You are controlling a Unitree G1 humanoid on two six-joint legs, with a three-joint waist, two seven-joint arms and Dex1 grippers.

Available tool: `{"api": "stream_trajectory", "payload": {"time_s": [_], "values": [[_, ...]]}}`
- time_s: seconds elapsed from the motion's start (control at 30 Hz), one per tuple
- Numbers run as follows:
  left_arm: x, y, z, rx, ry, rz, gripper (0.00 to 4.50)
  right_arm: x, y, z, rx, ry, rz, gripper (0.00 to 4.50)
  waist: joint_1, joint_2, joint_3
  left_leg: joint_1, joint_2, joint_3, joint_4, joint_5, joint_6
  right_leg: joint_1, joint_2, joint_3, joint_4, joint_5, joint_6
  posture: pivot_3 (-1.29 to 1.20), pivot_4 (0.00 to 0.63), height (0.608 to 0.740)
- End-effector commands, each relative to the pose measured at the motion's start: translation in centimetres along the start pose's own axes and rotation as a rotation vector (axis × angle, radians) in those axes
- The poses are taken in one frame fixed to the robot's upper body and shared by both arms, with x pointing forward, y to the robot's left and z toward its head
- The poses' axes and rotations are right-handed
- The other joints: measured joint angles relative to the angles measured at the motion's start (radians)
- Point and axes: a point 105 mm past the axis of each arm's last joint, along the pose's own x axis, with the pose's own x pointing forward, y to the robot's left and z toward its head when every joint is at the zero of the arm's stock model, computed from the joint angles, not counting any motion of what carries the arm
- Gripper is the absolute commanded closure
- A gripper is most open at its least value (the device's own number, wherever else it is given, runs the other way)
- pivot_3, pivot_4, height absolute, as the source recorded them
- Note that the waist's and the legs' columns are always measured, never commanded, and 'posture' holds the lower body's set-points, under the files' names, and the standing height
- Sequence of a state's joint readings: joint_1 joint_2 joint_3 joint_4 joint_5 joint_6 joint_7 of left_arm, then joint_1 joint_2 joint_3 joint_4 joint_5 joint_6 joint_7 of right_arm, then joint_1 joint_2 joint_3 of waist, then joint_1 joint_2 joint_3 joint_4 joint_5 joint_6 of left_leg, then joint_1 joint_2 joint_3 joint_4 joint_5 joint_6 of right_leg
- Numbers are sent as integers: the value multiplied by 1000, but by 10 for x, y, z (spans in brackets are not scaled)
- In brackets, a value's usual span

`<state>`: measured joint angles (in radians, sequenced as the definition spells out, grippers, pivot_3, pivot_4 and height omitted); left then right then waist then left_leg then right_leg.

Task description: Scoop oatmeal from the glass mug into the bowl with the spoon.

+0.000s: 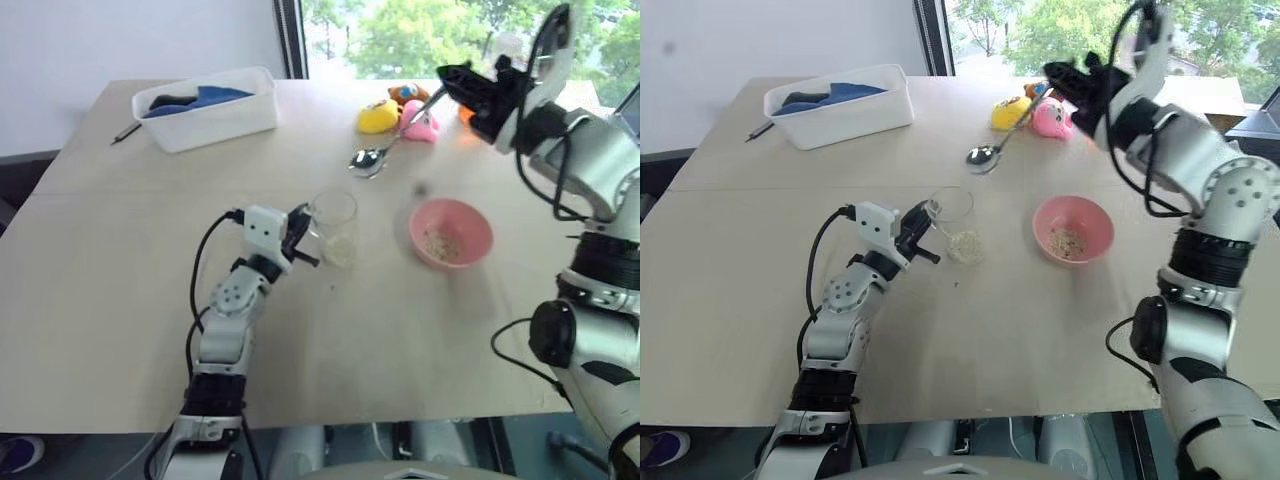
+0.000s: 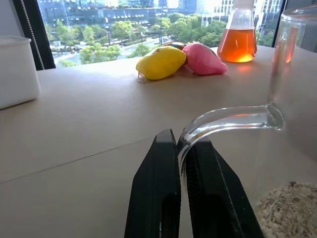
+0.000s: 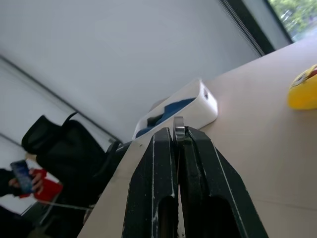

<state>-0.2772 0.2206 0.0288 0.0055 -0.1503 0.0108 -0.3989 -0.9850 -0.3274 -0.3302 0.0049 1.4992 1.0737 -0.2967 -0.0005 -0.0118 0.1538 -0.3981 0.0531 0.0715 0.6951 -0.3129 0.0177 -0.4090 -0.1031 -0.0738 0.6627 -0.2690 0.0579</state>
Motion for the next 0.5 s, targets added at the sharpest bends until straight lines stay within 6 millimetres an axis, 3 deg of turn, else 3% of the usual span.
{"api": "stream_trajectory", "payload": {"time_s": [0.03,0.23,0.33,0.5], "values": [[3,1,18,30,-58,-2,4357,-1,26,-2,-73,20,90,4500,0,0,0,0,0,0,0,0,0,0,0,0,0,0,0,0,150,740],[3,3,21,36,-56,15,4357,-1,27,-22,-147,117,110,4500,-5,0,0,0,0,0,0,0,0,0,0,0,0,0,0,0,150,740],[4,2,23,34,-60,13,4357,2,24,-35,-290,170,89,4500,-9,0,0,0,0,0,0,0,0,0,0,0,0,0,0,0,150,740],[8,0,29,38,-70,6,4357,14,35,-51,-379,199,138,4500,-13,0,0,0,0,-1,0,0,0,0,0,0,0,0,0,0,150,740]]}}
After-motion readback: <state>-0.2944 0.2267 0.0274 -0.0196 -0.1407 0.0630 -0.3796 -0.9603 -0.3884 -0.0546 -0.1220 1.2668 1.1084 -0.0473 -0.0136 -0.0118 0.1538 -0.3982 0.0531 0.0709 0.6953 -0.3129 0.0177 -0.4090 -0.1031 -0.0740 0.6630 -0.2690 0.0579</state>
